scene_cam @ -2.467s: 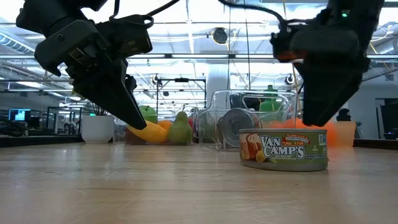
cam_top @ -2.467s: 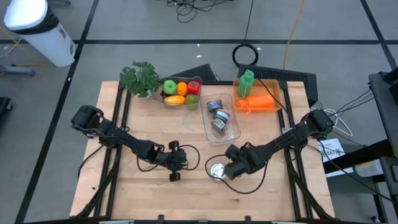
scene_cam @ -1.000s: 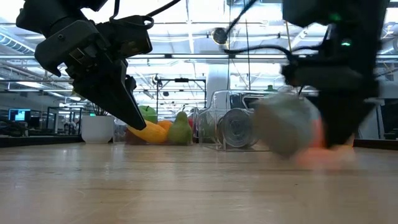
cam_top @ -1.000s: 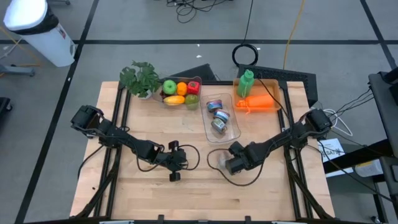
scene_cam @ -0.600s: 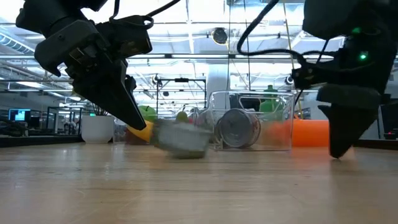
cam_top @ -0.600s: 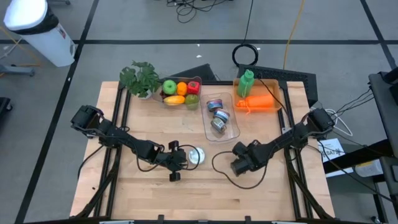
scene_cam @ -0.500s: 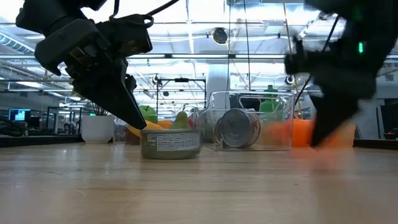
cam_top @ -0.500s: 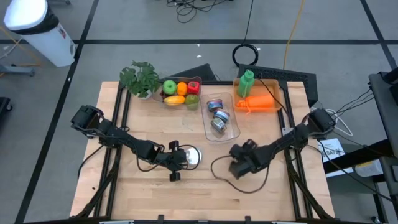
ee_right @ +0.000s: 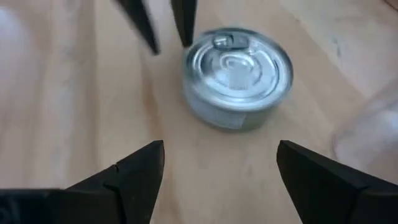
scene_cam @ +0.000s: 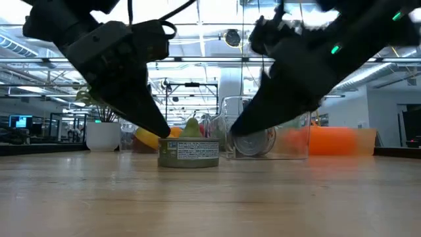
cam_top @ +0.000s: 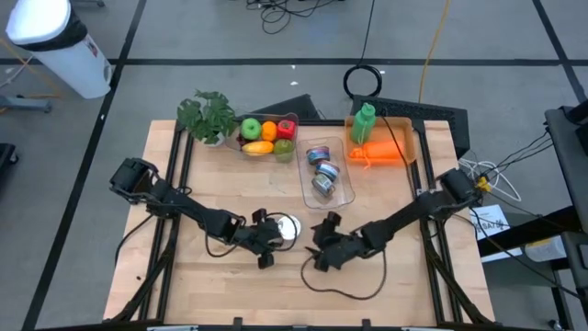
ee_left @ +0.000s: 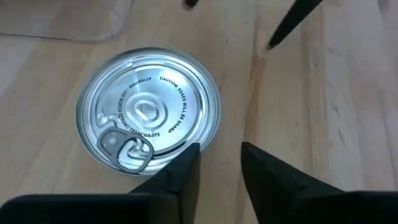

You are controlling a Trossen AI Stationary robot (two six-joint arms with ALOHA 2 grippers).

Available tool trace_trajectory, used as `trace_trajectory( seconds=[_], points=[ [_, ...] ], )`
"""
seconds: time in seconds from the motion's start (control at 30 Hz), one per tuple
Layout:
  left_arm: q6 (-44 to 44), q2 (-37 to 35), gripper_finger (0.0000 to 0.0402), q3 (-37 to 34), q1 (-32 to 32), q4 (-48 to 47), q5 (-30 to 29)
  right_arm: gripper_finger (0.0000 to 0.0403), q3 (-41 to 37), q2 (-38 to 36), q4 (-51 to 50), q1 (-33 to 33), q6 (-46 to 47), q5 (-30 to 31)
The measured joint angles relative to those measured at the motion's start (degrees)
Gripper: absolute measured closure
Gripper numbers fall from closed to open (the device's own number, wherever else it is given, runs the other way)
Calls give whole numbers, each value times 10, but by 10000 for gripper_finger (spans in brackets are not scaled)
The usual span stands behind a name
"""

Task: Pick & Place Food Item
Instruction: Put the green tuna can into the bottom transparent bin

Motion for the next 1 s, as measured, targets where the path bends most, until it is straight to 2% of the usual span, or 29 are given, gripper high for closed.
trace_trajectory(
  seconds=[0.1, 0.27, 0.43, 0.53, 0.7, 0.87, 1.0],
  points=[
    [-5, 15, 239, 1, -1, -17, -13, 106, 1, 31, 15, -15, -24, 4],
    [57, 11, 184, -2, -24, -11, -78, 91, 1, 78, 47, -34, -22, 5],
    [92, 6, 166, -4, -35, -2, -88, 72, 2, 118, 144, -58, -63, 7],
    [86, 2, 175, -4, -37, -26, -110, 64, 2, 127, 173, -67, -62, -3],
    [69, -37, 212, -6, -49, -100, -140, 63, 2, 127, 174, -70, -46, -14],
    [28, -56, 249, -7, -45, -178, -200, 63, 1, 127, 185, -70, -47, -15],
    [50, -51, 270, -9, -27, -113, -207, 64, 1, 127, 186, -70, -47, -16]
  ],
)
